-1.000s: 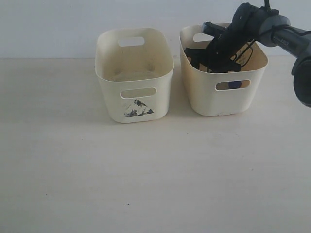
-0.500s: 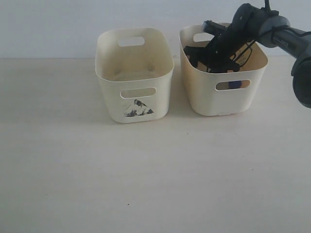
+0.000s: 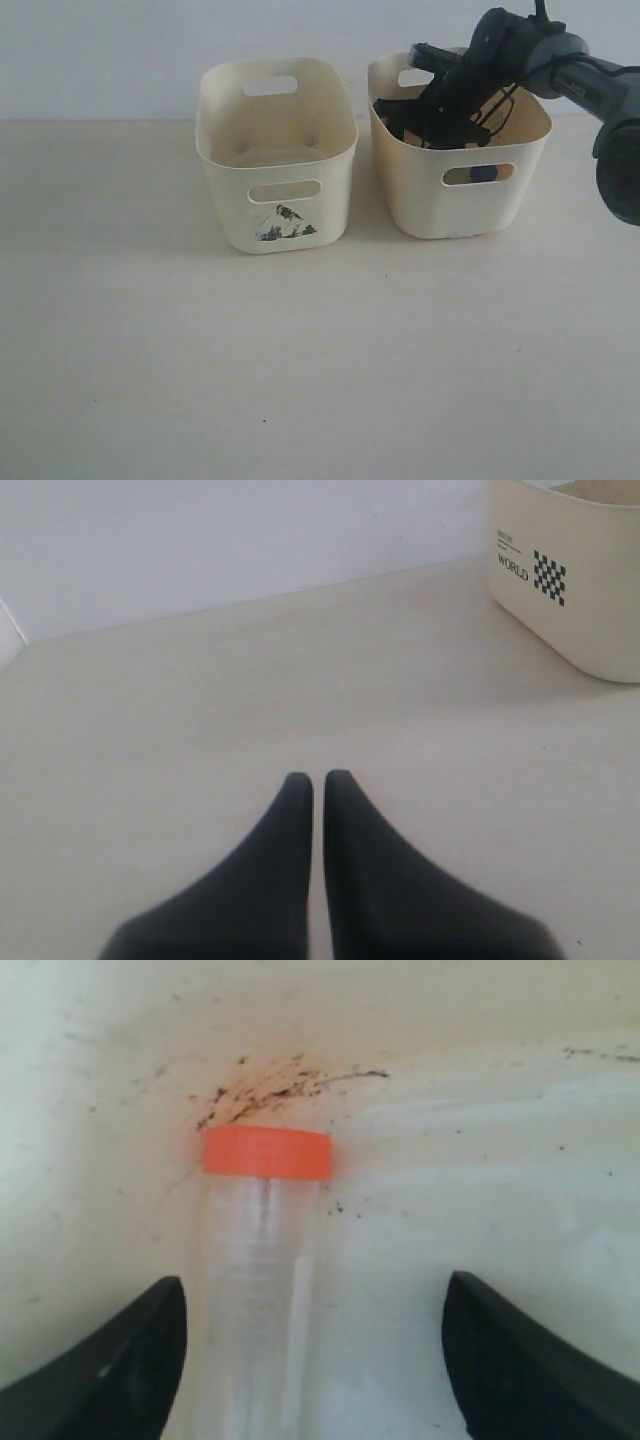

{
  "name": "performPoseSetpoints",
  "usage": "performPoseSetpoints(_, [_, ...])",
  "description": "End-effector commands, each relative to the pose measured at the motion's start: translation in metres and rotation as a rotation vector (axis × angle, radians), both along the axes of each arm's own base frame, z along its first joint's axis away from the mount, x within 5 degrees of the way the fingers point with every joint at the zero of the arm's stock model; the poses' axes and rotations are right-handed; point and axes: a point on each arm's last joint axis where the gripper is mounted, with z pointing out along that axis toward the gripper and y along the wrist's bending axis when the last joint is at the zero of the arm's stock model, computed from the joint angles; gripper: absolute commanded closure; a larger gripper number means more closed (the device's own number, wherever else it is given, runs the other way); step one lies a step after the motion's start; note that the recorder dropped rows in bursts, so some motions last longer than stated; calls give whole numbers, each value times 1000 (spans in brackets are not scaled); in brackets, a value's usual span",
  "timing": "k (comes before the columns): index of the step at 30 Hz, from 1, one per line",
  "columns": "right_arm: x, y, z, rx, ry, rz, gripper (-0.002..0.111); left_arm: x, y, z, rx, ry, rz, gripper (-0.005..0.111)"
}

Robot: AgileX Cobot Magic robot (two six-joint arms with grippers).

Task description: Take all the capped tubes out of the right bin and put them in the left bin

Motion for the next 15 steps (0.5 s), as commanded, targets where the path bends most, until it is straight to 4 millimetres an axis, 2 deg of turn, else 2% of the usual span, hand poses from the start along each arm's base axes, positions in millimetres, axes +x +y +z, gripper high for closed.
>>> performPoseSetpoints(1, [-11,16,-18,-72,101,52,40,0,0,2,-13,-7,0,102])
performPoseSetpoints(5, [-13,10,-20,-136,135,30,43,0,0,2,-13,-7,0,102])
performPoseSetpoints(9, [-13,9,-20,-137,136,27,65,0,0,2,-13,-7,0,102])
performPoseSetpoints(11, [-12,9,-20,-132,127,25,72,0,0,2,-13,-7,0,102])
performPoseSetpoints(13, [-11,9,-20,-132,121,24,71,0,0,2,-13,-7,0,102])
performPoseSetpoints(15, [-11,10,-20,-127,120,23,65,0,0,2,-13,-7,0,102])
